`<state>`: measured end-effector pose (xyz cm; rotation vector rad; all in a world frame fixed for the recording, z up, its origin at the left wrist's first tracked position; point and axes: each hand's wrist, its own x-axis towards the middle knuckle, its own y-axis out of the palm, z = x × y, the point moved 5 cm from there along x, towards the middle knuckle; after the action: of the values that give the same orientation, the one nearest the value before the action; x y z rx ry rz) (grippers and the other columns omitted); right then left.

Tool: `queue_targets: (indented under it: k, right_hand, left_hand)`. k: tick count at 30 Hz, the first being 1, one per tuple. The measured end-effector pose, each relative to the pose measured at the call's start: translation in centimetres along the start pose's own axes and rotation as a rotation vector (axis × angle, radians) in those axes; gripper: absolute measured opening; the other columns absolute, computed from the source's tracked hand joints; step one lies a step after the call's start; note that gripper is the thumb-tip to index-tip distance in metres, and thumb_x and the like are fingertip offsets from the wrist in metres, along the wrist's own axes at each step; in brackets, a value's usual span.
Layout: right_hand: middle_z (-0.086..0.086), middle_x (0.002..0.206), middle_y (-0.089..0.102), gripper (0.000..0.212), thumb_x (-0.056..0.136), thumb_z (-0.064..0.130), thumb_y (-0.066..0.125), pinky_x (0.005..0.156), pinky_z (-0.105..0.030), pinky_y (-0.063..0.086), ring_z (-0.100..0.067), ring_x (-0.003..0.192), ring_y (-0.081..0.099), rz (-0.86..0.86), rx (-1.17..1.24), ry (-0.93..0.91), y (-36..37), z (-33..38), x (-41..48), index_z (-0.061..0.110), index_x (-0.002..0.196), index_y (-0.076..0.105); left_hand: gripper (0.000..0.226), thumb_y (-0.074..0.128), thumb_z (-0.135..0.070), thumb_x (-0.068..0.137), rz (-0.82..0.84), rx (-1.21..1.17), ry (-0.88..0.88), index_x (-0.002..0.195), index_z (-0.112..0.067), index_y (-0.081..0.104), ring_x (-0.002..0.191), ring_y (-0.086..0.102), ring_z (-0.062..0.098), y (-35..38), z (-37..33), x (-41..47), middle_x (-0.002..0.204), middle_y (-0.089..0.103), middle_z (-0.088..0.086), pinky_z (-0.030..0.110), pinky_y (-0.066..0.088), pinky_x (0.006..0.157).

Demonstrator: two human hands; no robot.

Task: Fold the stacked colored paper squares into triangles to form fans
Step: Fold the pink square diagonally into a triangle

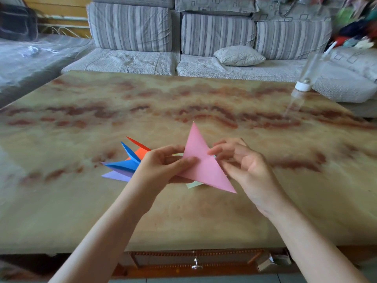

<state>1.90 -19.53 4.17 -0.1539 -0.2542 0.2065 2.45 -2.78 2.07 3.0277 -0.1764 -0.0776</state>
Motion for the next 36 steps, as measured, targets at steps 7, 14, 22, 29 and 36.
queue_targets:
  k: [7, 14, 22, 29, 36]
  right_hand:
    - [0.013, 0.093, 0.065, 0.010, 0.069, 0.019, 0.078, 0.078, -0.019, 0.049, -0.008, 0.087, 0.061, 0.082, 0.074, 0.031, -0.1, -0.7, 0.6, 0.020, 0.078, 0.075]
    - [-0.007, 0.074, 0.071, 0.014, 0.069, 0.023, 0.072, 0.068, -0.027, 0.055, -0.019, 0.067, 0.067, -0.130, 0.191, 0.072, -0.7, -1.2, 0.5, 0.013, 0.079, 0.072]
    - [-0.003, 0.075, 0.071, 0.007, 0.077, 0.002, 0.070, 0.058, -0.023, 0.053, -0.012, 0.067, 0.063, -0.136, 0.220, 0.096, -0.5, -1.3, 0.5, 0.008, 0.081, 0.070]
    - [-0.002, 0.074, 0.069, 0.008, 0.079, -0.002, 0.068, 0.055, -0.017, 0.049, -0.007, 0.064, 0.062, -0.136, 0.195, 0.058, -0.3, -0.9, 0.4, 0.005, 0.082, 0.068]
    - [-0.012, 0.077, 0.074, 0.025, 0.069, 0.027, 0.073, 0.059, -0.026, 0.055, -0.027, 0.070, 0.069, -0.119, 0.177, 0.192, 0.3, -1.4, 0.1, 0.010, 0.086, 0.073]
  left_hand:
    - [0.035, 0.066, -0.021, 0.072, 0.127, -0.022, -0.016, 0.105, -0.010, 0.066, 0.085, 0.072, 0.018, 1.1, 0.2, -0.5, 0.090, 0.075, 0.007, 0.022, 0.056, 0.064]
    - [0.029, 0.056, -0.021, 0.087, 0.138, -0.004, -0.017, 0.108, -0.006, 0.068, 0.092, 0.070, 0.016, 1.6, 0.3, -0.6, 0.101, 0.072, 0.011, 0.027, 0.058, 0.074]
    - [0.041, 0.056, -0.040, 0.077, -0.014, -0.022, 0.057, 0.107, -0.013, 0.069, 0.092, 0.071, 0.016, 1.1, -0.4, -0.5, 0.099, 0.075, 0.003, 0.028, 0.058, 0.079]
    - [0.016, 0.067, -0.006, 0.081, -0.148, -0.085, 0.143, 0.096, -0.008, 0.071, 0.076, 0.071, 0.009, 0.6, -0.5, -0.6, 0.085, 0.076, -0.005, 0.020, 0.055, 0.064]
    - [0.013, 0.068, -0.005, 0.079, -0.158, -0.112, 0.175, 0.091, -0.009, 0.071, 0.076, 0.071, 0.009, 1.1, -0.6, -0.9, 0.084, 0.076, -0.003, 0.019, 0.055, 0.064]
